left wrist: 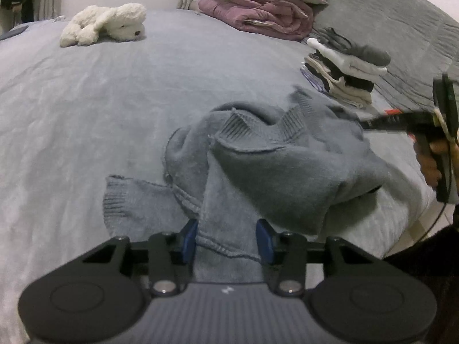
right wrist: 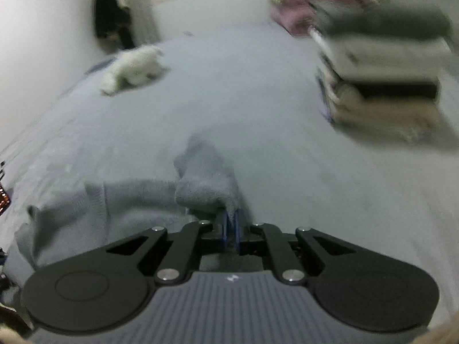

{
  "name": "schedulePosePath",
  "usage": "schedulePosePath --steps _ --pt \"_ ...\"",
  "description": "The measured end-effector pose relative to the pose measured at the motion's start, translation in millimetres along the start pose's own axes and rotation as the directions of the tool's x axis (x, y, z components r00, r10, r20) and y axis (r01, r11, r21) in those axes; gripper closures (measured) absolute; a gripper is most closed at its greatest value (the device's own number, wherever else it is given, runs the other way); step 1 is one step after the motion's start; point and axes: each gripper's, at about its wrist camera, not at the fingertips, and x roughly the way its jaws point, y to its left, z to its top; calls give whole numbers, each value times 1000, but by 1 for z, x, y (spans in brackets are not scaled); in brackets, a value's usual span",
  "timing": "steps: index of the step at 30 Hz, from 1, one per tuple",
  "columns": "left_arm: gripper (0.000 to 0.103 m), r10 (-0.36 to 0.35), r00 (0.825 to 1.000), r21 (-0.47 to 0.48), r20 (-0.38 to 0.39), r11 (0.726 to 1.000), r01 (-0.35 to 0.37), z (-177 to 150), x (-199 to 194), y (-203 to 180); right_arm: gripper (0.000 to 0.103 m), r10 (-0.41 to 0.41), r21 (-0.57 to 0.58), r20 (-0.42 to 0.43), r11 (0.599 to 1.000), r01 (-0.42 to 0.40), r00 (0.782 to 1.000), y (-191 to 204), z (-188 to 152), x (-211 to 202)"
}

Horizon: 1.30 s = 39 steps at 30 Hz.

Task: Fold clothes
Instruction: 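Grasp the grey sweater edge with the left gripper while the right gripper grasps another edge, then lift the sweater with both grippers and shake it open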

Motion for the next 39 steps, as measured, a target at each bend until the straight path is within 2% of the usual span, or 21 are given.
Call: schedulePosePath --steps 3,8,10,11,15,18,21,26,28,29,31,34,39 --pt "58 -3 1000 -11 0 1000 3 1 1 0 96 -8 -7 -36 1000 7 999 -11 -8 -3" --pt "59 -7 1000 -26 4 1000 7 3 3 2 78 1 -38 9 999 -1 1000 -7 -7 -14" --pt "61 -13 1000 -44 13 999 13 2 3 5 58 12 -51 44 999 -10 999 -4 0 -19" --pt "62 -19 1000 -59 17 998 20 1 4 7 55 25 -57 59 998 -22 998 -3 4 -19" --pt "68 -43 999 -126 27 991 46 2 5 18 54 79 -79 115 994 -70 990 2 17 -20" --pt "70 -56 998 -162 32 985 61 0 6 21 50 153 -110 105 984 -141 983 10 25 -14" --pt "80 -49 998 -178 36 982 54 -2 8 21 45 189 -175 74 969 -174 979 20 30 0" --pt "91 -61 998 -221 35 973 67 -3 6 24 45 150 -226 -47 961 -157 988 27 24 37" --pt "92 -62 998 -228 31 971 68 -4 5 24 51 148 -230 -73 960 -161 986 28 20 46" --pt "92 -60 998 -230 29 971 65 -4 4 23 54 143 -245 -70 957 -156 987 30 17 46" --pt "94 -53 998 -237 33 970 60 -4 3 23 73 132 -279 -61 949 -144 989 33 13 44" --pt "95 -27 998 -215 50 976 38 -3 -2 18 86 93 -314 -15 945 -93 996 38 4 37" --pt "96 37 994 -153 104 988 -21 3 -20 9 89 57 -305 110 952 -21 992 43 -5 9"
